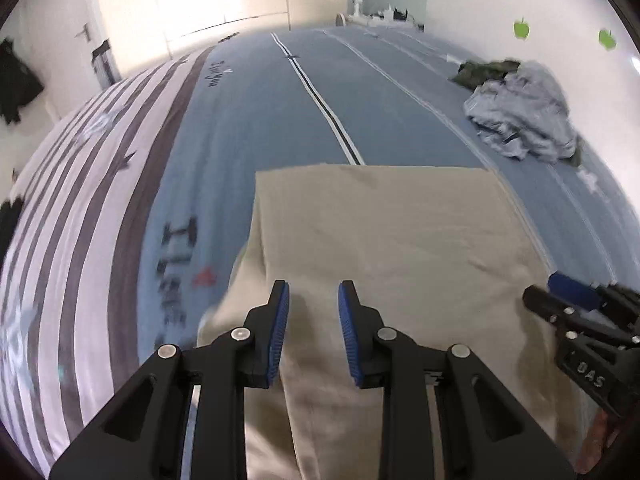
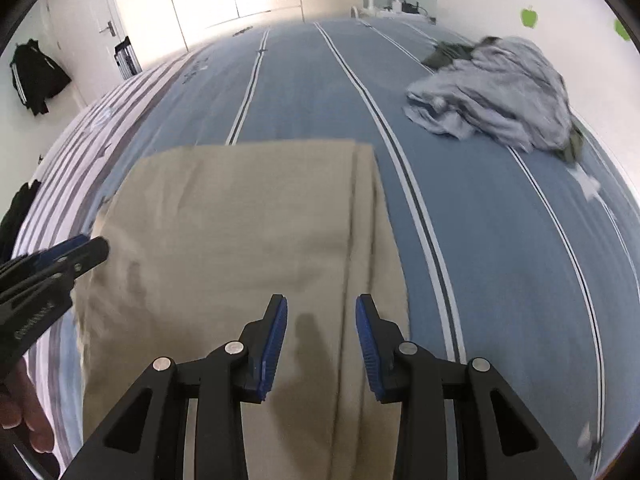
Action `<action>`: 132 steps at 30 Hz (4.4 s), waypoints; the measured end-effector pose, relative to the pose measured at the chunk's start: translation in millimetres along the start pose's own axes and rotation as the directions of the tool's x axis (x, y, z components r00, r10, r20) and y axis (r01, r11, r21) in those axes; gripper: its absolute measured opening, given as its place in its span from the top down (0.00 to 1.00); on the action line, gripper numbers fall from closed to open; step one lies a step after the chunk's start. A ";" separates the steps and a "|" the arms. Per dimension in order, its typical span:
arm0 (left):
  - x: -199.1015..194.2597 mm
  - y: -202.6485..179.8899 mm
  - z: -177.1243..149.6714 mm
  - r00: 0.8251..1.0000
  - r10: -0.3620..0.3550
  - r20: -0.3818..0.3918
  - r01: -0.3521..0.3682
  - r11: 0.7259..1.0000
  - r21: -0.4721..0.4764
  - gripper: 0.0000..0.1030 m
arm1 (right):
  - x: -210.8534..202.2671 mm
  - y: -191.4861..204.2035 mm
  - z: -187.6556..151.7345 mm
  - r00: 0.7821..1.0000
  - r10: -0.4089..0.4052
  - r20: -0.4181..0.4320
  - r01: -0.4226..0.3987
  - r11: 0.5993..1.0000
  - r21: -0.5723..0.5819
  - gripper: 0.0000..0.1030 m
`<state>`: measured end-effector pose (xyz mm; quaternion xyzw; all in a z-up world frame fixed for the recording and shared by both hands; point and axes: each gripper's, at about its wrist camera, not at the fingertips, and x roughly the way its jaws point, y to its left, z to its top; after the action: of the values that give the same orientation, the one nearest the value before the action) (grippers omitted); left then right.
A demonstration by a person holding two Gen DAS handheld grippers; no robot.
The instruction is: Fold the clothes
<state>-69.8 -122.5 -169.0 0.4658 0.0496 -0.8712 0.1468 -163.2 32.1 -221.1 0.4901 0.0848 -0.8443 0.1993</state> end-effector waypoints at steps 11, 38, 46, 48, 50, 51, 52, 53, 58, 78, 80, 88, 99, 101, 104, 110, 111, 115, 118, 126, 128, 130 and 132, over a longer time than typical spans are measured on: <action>0.2 51.4 -17.2 0.994 0.054 -0.092 -0.062 0.995 -0.082 0.78 | 5.5 -30.6 6.9 0.992 -0.127 -0.015 0.127 0.992 -0.016 0.68; -128.6 44.4 -173.5 0.979 -0.107 -0.172 0.080 0.984 -0.162 0.75 | -101.7 -35.9 -148.1 0.989 -0.051 -0.137 0.045 0.998 -0.042 0.42; -155.5 21.6 -224.0 0.951 -0.218 -0.219 0.174 0.963 -0.205 0.75 | -125.7 -20.4 -211.4 0.977 0.028 -0.211 -0.027 1.000 0.006 0.42; -162.2 17.7 -232.0 0.950 -0.224 -0.218 0.180 0.962 -0.205 0.75 | -130.5 -20.3 -218.6 0.977 0.031 -0.210 -0.027 0.999 0.022 0.42; -167.6 19.4 -234.0 0.952 -0.223 -0.210 0.177 0.960 -0.214 0.75 | -137.2 -21.6 -222.5 0.980 0.024 -0.196 -0.017 0.999 0.040 0.42; -169.2 20.2 -233.5 0.952 -0.224 -0.207 0.178 0.959 -0.219 0.75 | -140.4 -22.7 -223.1 0.981 0.025 -0.190 -0.016 0.999 0.049 0.42; -171.2 20.8 -233.1 0.954 -0.224 -0.201 0.178 0.959 -0.222 0.75 | -143.6 -23.8 -223.8 0.983 0.026 -0.184 -0.016 0.998 0.058 0.42; -174.3 20.6 -232.9 0.957 -0.219 -0.188 0.176 0.959 -0.220 0.75 | -146.5 -24.8 -224.2 0.984 0.028 -0.177 -0.016 0.998 0.068 0.42; -180.7 15.2 -227.1 0.951 -0.265 -0.162 0.224 0.946 -0.233 0.75 | -153.7 -22.2 -223.1 0.985 0.056 -0.163 -0.042 0.995 0.091 0.42; -134.2 6.2 -267.5 0.941 -0.217 -0.259 0.149 0.954 -0.258 0.33 | -114.2 -27.4 -255.4 0.962 0.119 -0.247 -0.089 0.988 0.129 0.28; -132.6 6.7 -269.9 0.939 -0.243 -0.244 0.171 0.944 -0.282 0.33 | -112.8 -30.4 -257.7 0.963 0.134 -0.235 -0.104 0.985 0.137 0.27; -127.6 -23.8 -276.9 0.939 -0.264 -0.220 0.221 0.954 -0.201 0.44 | -109.7 -32.1 -261.7 0.964 0.166 -0.209 -0.147 0.984 0.106 0.25; -126.7 -34.2 -278.0 0.940 -0.274 -0.206 0.237 0.953 -0.187 0.62 | -111.6 -20.7 -258.3 0.955 0.209 -0.212 -0.195 0.977 0.084 0.56; -126.3 -34.8 -277.5 0.938 -0.277 -0.207 0.240 0.952 -0.188 0.66 | -110.3 -23.4 -257.5 0.951 0.223 -0.214 -0.208 0.974 0.092 0.58; -127.5 -37.0 -276.2 0.937 -0.283 -0.204 0.248 0.952 -0.181 0.75 | -114.2 -22.5 -255.0 0.951 0.228 -0.209 -0.217 0.973 0.077 0.70; -145.6 -41.5 -265.7 0.936 -0.296 -0.191 0.267 0.950 -0.163 0.85 | -130.9 -23.7 -242.9 0.958 0.212 -0.193 -0.205 0.977 0.054 0.84; -150.6 -39.5 -264.3 0.936 -0.298 -0.187 0.270 0.949 -0.162 0.85 | -135.0 -25.9 -239.9 0.960 0.207 -0.188 -0.202 0.978 0.047 0.86; -177.0 -19.4 -247.5 0.938 -0.310 -0.157 0.290 0.947 -0.141 0.86 | -159.7 -23.8 -220.3 0.970 0.187 -0.158 -0.188 0.982 0.011 0.92; -199.0 -6.2 -223.3 0.940 -0.320 -0.118 0.304 0.943 -0.132 0.86 | -182.1 -24.2 -197.7 0.976 0.179 -0.124 -0.181 0.984 -0.004 0.93; -228.6 8.5 -134.3 0.932 -0.362 0.003 0.359 0.924 -0.135 0.86 | -221.1 -17.2 -116.8 0.987 0.157 -0.013 -0.157 0.988 0.005 0.94; -222.8 4.2 -107.8 0.929 -0.368 0.035 0.369 0.920 -0.128 0.86 | -227.4 0.1 -99.4 0.989 0.148 0.017 -0.148 0.989 0.011 0.94; -208.6 -7.5 -81.9 0.926 -0.374 0.045 0.377 0.917 -0.131 0.86 | -228.3 -1.4 -85.7 0.989 0.148 0.025 -0.149 0.988 0.031 0.94; -208.7 -5.8 -76.2 0.920 -0.389 0.045 0.392 0.910 -0.138 0.86 | -227.3 -8.7 -74.5 0.986 0.164 0.019 -0.165 0.984 0.069 0.94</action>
<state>98.3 -56.2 -39.6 0.4274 0.2032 -0.8809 0.0033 -7.6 122.8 -63.4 0.4967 0.0129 -0.8306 0.2516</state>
